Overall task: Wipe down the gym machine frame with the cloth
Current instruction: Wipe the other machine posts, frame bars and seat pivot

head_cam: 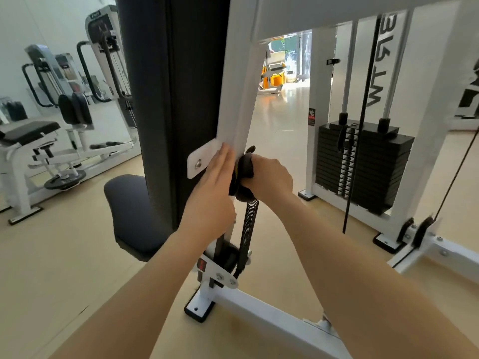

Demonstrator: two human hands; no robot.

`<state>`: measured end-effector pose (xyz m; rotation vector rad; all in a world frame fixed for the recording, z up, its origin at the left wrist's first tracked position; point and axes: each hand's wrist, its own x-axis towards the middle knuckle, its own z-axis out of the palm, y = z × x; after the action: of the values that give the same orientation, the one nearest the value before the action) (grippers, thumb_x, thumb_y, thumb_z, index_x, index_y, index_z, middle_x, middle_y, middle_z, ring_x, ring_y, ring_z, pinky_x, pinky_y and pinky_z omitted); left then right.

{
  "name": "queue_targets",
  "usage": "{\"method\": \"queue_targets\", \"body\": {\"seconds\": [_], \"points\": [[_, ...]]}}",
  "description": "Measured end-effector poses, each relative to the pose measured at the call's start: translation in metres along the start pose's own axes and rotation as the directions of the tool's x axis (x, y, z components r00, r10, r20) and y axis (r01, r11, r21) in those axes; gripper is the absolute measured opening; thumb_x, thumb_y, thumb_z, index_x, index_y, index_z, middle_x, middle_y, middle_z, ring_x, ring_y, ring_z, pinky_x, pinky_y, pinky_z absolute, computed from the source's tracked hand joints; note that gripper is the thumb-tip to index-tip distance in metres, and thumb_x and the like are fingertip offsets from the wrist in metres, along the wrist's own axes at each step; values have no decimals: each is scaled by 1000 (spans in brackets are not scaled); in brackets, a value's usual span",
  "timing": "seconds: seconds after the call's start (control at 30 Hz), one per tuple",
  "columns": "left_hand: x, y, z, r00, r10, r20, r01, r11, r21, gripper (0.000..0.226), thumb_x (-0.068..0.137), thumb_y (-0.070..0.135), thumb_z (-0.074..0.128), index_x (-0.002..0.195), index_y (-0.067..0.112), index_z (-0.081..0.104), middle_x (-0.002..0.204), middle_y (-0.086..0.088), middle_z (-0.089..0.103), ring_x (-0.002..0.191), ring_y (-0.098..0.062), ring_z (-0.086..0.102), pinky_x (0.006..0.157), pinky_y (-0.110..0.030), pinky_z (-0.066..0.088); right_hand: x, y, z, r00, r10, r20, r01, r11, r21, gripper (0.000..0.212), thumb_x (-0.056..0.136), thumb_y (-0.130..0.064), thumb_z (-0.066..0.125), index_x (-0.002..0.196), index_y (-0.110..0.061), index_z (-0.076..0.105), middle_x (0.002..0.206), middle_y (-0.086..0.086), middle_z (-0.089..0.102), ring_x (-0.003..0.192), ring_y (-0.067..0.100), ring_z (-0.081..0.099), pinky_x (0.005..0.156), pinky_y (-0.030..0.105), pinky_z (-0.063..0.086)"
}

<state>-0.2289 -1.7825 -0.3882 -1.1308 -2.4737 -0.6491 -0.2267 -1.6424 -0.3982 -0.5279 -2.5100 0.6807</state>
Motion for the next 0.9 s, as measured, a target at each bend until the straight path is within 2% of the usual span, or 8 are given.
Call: {"method": "queue_targets", "body": {"seconds": [0.27,0.4,0.5,0.6,0.7,0.77,0.83,0.9], "points": [[2,7,14,995,-86,40,87,996,-36,83,86,-7,44,148,20,-6,156,8,-10,141,-17,16,96,-25,41,-34,18,18,974,214,-70,-134,801,583,24,79,-5,58,102,-11,57,83,-1,59,78,19,57,67,23,50],[1,9,4,996,-79,28,81,995,-54,73,90,-3,41,149,17,3,157,5,1,141,-16,14,105,-27,31,-35,7,7,956,293,-21,-233,800,553,22,84,-4,53,106,-6,55,90,2,56,92,26,58,78,35,51],[2,14,-10,996,-84,-16,83,993,-79,67,90,-4,39,148,14,10,156,2,7,142,-15,13,111,-27,20,-35,-6,-20,956,244,-163,-88,769,633,23,90,-8,53,112,-3,50,99,6,58,95,22,55,79,28,44],[3,13,-22,980,-63,-190,57,998,-37,66,89,-3,41,147,14,15,156,2,9,141,-17,21,104,-27,33,-24,-36,-31,968,99,-229,91,715,693,28,93,-10,50,119,-3,42,106,5,55,100,21,55,84,24,46],[2,5,-28,965,12,-263,-2,999,38,63,90,-1,43,147,11,19,155,-1,16,138,-18,28,97,-20,33,-6,-64,-20,964,-36,-264,225,641,734,59,84,-6,53,136,-1,26,130,16,44,119,29,45,104,40,40],[1,-2,-27,971,59,-231,-38,995,94,64,90,-1,42,147,11,15,156,0,12,139,-17,25,98,-18,30,1,-60,-6,979,-33,-199,160,728,667,78,82,-9,55,146,-4,10,143,13,34,132,28,34,114,46,23],[-2,-8,-27,980,76,-186,-55,992,112,65,90,-3,39,147,11,12,156,1,7,141,-15,20,103,-22,31,-2,-45,8,996,-28,-86,57,936,348,82,86,-17,55,148,-7,3,150,7,28,140,20,20,118,41,3],[-3,-13,-29,981,111,-158,-92,988,125,66,89,-6,39,147,11,13,156,-1,8,141,-17,21,104,-25,33,-6,-36,18,1000,-12,-27,15,994,106,78,89,-17,52,148,-5,2,153,8,21,144,18,11,115,37,-7]]}}
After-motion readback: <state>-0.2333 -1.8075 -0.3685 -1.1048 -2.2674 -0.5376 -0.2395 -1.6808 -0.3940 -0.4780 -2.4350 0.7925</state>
